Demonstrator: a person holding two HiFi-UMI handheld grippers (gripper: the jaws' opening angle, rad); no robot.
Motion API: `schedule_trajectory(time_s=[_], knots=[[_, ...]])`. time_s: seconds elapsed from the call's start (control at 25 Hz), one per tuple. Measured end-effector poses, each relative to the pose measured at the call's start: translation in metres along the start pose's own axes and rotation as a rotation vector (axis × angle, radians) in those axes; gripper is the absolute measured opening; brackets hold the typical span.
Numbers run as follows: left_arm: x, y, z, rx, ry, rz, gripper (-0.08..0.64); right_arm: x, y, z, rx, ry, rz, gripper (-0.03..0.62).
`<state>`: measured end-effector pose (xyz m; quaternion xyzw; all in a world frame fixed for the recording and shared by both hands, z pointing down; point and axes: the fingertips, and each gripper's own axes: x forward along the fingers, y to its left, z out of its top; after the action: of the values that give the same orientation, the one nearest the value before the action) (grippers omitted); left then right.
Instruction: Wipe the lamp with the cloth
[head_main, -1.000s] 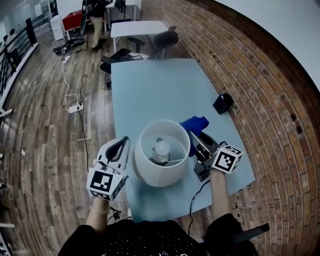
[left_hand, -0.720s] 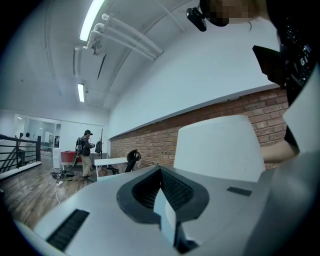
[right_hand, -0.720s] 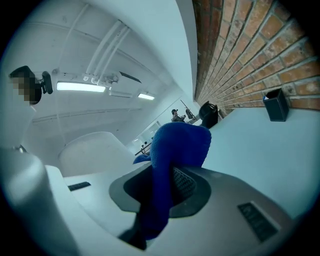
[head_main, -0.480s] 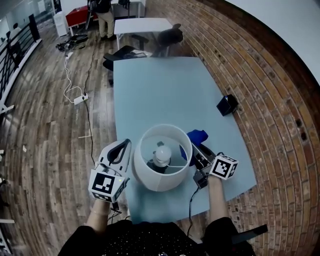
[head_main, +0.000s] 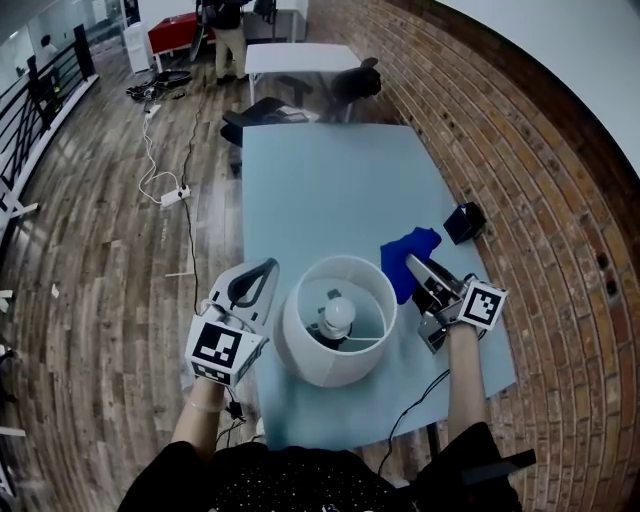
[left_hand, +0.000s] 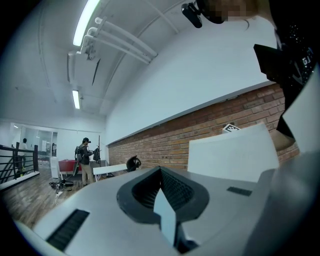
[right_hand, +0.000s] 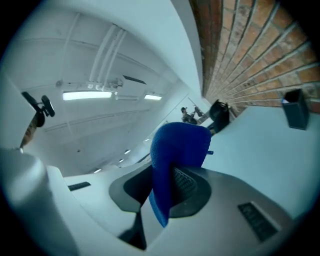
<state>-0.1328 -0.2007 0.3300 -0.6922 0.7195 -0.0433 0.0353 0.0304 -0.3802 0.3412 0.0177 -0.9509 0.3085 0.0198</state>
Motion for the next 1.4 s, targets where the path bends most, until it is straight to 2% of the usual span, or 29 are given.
schedule_trajectory(time_s=[0.12,0.24,0.4,0.6,0.76,1.0,1.4], knots=[[0.007,0.013,0.017,0.000,-0.031,0.013,0.009,0.026,0.049,0.042,-0.042,0.043,0.233,0.077],[0.009,0.018,0.028,-0.016,-0.063,0.020,0.008,0.049,0.087,0.057,-0.060,0.134,0.423,0.077],[0.012,0.015,0.022,-0.038,-0.063,0.013,0.008,0.069,0.103,0.040,-0.038,0.280,0.543,0.077],[0.027,0.012,0.004,-0.071,-0.042,-0.043,0.009,0.078,0.107,0.016,0.016,0.352,0.689,0.077],[0.043,0.012,-0.001,-0.067,-0.041,-0.079,0.008,0.084,0.097,-0.003,0.012,0.422,0.732,0.077],[0.058,0.012,-0.012,-0.082,-0.028,-0.146,0.009,0.099,0.078,-0.040,-0.022,0.548,0.728,0.077],[0.076,0.016,-0.048,-0.132,0.014,-0.159,0.009,0.124,0.015,-0.087,0.162,0.627,0.682,0.077]])
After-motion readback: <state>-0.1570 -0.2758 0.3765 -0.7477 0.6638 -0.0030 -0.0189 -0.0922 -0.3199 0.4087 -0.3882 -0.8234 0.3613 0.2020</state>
